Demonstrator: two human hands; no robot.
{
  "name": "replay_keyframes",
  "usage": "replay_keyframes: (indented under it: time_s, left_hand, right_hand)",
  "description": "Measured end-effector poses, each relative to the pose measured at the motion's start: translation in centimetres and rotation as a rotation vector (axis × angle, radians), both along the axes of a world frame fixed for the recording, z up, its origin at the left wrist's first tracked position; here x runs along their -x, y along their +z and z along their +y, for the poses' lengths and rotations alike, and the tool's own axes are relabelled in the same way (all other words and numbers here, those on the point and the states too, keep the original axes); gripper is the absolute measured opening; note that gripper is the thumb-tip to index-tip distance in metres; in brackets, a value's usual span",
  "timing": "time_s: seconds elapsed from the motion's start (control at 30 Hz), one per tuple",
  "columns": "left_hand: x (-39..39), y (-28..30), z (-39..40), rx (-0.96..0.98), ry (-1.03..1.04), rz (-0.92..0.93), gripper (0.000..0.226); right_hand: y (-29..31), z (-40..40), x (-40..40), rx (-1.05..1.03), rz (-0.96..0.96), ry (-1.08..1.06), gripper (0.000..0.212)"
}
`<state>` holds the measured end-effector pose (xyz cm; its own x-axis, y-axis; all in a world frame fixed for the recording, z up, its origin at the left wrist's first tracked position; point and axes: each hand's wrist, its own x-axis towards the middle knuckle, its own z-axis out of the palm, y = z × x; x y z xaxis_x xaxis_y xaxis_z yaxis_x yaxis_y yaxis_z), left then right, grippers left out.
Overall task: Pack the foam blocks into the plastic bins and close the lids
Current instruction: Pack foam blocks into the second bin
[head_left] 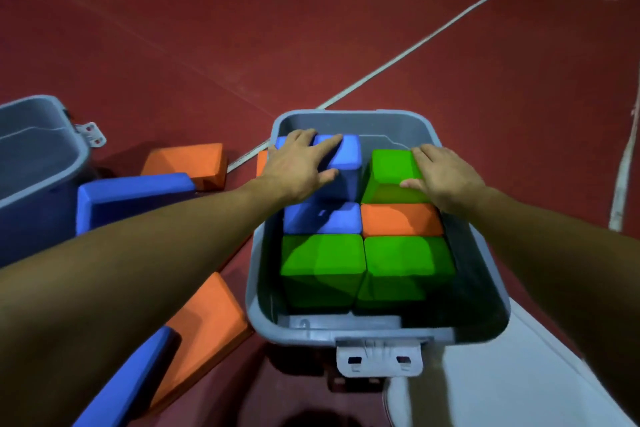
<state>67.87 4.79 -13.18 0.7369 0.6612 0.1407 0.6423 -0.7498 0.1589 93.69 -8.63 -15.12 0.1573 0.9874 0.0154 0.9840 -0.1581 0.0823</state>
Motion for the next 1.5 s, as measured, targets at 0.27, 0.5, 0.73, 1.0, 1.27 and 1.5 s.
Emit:
replay_keyframes:
  time_s: [0.27, 0.5, 0.73, 1.0, 1.27, 1.5]
  left_hand:
    - [-1.2, -4.9, 1.5, 0.078, -0.007, 0.066, 0.066]
    - [-1.9, -7.1, 1.6, 0.17, -0.046, 0.253, 0.061]
    - [-1.7, -8.7, 0.7, 0.206, -0.01, 0.374, 0.074]
    - [-2.7, -10.6, -2.8, 0.196, 0.047, 0.274, 0.092]
    - [-2.3, -11.2, -2.7, 0.14, 0.042, 0.243, 0.089]
    - [-2.4, -10.9, -2.7, 0.172, 0.034, 0.257, 0.085]
  right_hand:
    - [-3.4, 1.9, 0.7, 0.072, 0.036, 0.027, 0.091]
    - [-5.4, 2.3, 0.9, 0.248, 0.065, -0.11, 0.074]
    - [-6.0, 1.7, 2.2, 0.162, 0.115, -0.002, 0.06]
    - [-7.4, 1.6, 2.4, 0.126, 0.238, -0.065, 0.066]
    - [-7.8, 1.5, 2.6, 0.045, 0.363, -0.104, 0.063]
    - [-8.7, 1.4, 2.2, -0.025, 0.39, -0.117, 0.061]
